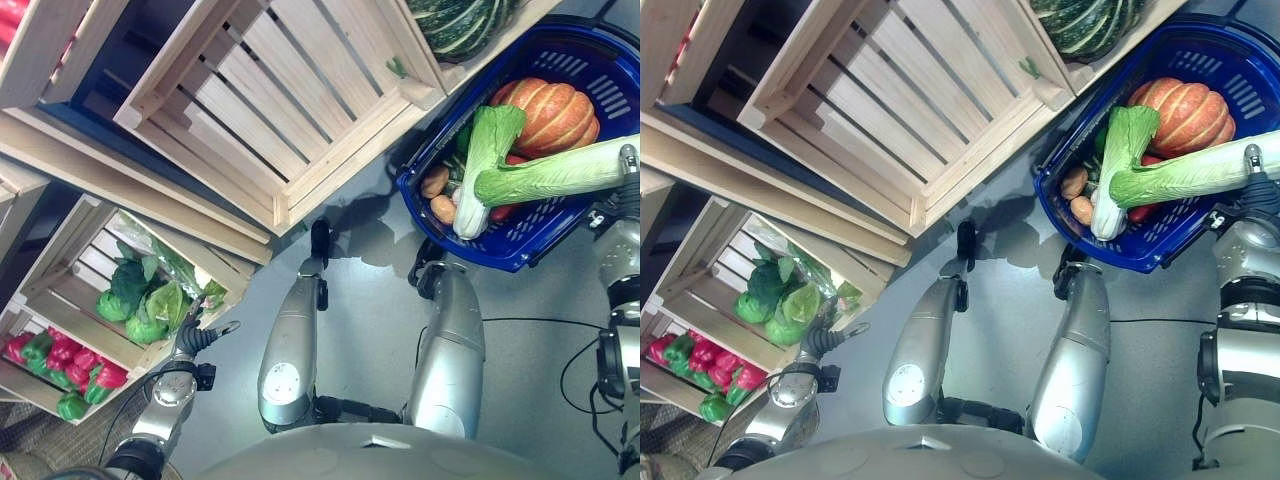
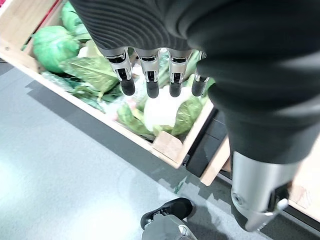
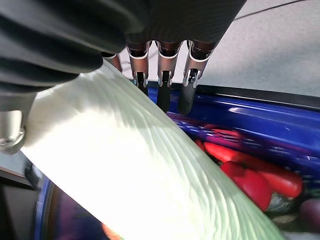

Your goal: Pick up fruits and vegetables into the basket

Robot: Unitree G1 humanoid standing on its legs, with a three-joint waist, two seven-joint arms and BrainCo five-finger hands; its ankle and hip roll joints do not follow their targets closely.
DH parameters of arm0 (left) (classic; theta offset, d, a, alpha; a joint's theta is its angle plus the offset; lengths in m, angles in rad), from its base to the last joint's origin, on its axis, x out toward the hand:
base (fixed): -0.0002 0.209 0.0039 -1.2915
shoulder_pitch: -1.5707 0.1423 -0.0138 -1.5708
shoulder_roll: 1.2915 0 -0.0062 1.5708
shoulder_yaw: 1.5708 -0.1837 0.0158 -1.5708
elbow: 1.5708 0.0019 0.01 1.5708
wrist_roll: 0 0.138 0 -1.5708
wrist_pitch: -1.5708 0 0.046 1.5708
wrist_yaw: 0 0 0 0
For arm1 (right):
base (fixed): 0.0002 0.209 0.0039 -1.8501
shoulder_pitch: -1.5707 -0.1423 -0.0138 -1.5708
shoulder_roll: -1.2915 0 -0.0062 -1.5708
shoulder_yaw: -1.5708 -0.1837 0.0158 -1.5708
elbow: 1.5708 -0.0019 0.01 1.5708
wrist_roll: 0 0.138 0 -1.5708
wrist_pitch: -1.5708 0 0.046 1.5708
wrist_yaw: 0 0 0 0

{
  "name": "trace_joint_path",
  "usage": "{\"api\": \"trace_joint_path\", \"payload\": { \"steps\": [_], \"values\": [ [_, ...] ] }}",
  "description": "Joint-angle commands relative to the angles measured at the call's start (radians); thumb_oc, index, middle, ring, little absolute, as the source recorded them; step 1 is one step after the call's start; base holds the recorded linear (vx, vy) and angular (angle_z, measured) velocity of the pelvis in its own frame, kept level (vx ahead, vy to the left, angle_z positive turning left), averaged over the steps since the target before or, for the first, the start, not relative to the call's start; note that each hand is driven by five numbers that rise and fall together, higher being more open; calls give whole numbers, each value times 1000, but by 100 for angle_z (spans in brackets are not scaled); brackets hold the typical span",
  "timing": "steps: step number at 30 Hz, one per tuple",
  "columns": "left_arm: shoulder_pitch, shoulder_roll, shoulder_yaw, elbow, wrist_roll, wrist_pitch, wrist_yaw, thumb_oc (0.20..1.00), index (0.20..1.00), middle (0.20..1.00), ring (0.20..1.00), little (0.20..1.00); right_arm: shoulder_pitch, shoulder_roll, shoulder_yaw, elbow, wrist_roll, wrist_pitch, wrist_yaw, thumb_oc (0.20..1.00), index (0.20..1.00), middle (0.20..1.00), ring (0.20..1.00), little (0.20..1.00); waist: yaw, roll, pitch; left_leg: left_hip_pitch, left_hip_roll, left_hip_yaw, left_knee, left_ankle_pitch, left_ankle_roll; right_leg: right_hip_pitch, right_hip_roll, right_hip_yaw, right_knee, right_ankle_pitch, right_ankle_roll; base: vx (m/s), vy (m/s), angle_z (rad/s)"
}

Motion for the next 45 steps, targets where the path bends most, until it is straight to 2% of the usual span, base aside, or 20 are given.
{"api": "trace_joint_path", "payload": {
  "steps": [1,3,4,5,10,15,19,22,23,26,28,31,35,38,40,41,44,45],
  "values": [
    [52,57,-34,-22,-60,23,-24,1000,1000,1000,1000,1000,25,-30,99,82,-80,64,56,200,200,200,200,200,18,90,8,-62,-40,27,82,-79,64,52,-12,23,-29,-21,91,-18,-41,12],
    [59,66,-35,-29,-60,21,-32,1000,1000,1000,1000,1000,7,-40,119,92,-130,73,45,200,200,200,200,200,29,94,8,-68,-42,22,81,-78,67,52,-14,17,-33,-18,91,-22,-54,6],
    [60,69,-32,-30,-60,18,-32,1000,1000,1000,1000,1000,2,-41,125,97,-168,69,37,253,253,253,253,253,32,94,8,-69,-43,19,81,-79,69,53,-13,15,-35,-18,91,-18,-51,4],
    [62,71,-30,-34,-54,19,-28,1000,1000,1000,1000,1000,-1,-42,136,96,-174,59,20,1000,1000,1000,1000,1000,35,93,8,-69,-45,15,82,-80,70,54,-11,14,-36,-17,91,-6,-42,3],
    [57,92,-11,-51,-30,20,-18,1000,1000,1000,1000,1000,11,-18,174,56,-349,-26,-109,1000,1000,1000,1000,1000,40,71,8,-51,-43,2,75,-86,74,93,4,1,-72,-5,96,4,-26,12],
    [43,99,9,-29,-14,5,1,1000,1000,1000,1000,1000,51,18,204,4,-440,-43,-199,1000,1000,1000,1000,1000,33,38,8,-10,-32,-3,60,-90,72,160,24,-11,-126,11,103,18,0,7],
    [24,90,23,13,-4,-13,43,1000,1000,1000,1000,1000,142,80,210,-110,-489,-98,-355,1000,1000,1000,1000,1000,9,-3,8,52,-12,-2,24,-88,65,249,50,-14,-202,32,112,54,33,2],
    [18,78,35,37,21,-18,65,1000,1000,1000,1000,1000,202,112,200,-182,-510,-127,-424,1000,1000,1000,1000,1000,-4,-25,8,92,-4,-1,1,-87,63,298,58,-14,-245,45,118,26,46,-4],
    [11,67,54,57,37,-21,78,1000,1000,1000,1000,1000,260,140,191,-272,-519,-139,-480,1000,1000,1000,1000,1000,-16,-45,8,113,8,7,-22,-61,66,333,68,-26,-297,90,113,9,79,-8],
    [18,51,92,81,51,-26,79,1000,1000,1000,1000,1000,372,174,169,-415,-552,-163,-536,1000,1000,1000,1000,1000,-43,-82,8,193,19,13,-54,-62,59,427,77,-18,-367,107,125,76,86,-20],
    [24,35,116,101,57,-34,78,1000,1000,1000,1000,1000,437,199,147,-477,-605,-192,-540,1000,1000,1000,1000,1000,-58,-101,8,247,25,17,-75,-62,54,489,82,-13,-409,118,134,109,96,-13],
    [56,0,170,138,73,-46,75,1000,1000,1000,1000,1000,570,245,119,-593,-668,-235,-505,1000,1000,1000,1000,1000,-80,-143,-62,326,33,28,-120,-71,47,585,88,0,-500,138,156,205,134,-17],
    [95,-21,212,145,111,-52,56,1000,1000,1000,1000,1000,683,284,118,-663,-725,-234,-456,1000,1000,1000,1000,1000,-91,-174,-136,381,37,38,-155,-72,44,653,92,5,-565,157,174,147,67,-19],
    [122,-38,234,148,129,-57,38,1000,1000,1000,1000,1000,761,305,129,-696,-772,-239,-379,1000,1000,1000,1000,1000,-99,-198,-200,421,37,48,-170,-83,46,698,90,11,-598,167,187,176,89,-8],
    [129,-53,240,157,141,-60,22,1000,1000,1000,1000,1000,801,317,152,-697,-796,-220,-287,1000,1000,1000,1000,1000,-102,-213,-242,450,37,59,-176,-95,49,728,86,13,-617,172,196,132,91,-7],
    [125,-57,237,162,144,-55,17,1000,1000,1000,1000,1000,810,323,176,-687,-796,-204,-272,1000,1000,1000,1000,1000,-101,-218,-261,463,36,61,-179,-99,50,741,85,14,-624,175,198,114,84,-6],
    [113,-61,224,175,152,-66,-28,1000,1000,1000,1000,1000,824,353,220,-631,-712,-168,-162,1000,1000,1000,1000,1000,-100,-232,-294,500,37,71,-192,-109,53,777,80,13,-647,181,205,65,74,-2],
    [102,-62,213,180,148,-58,-73,1000,1000,1000,1000,1000,822,372,237,-594,-670,-152,-123,1000,1000,1000,1000,1000,-99,-235,-305,512,36,73,-198,-111,54,789,80,14,-657,186,207,15,58,1]
  ]
}}
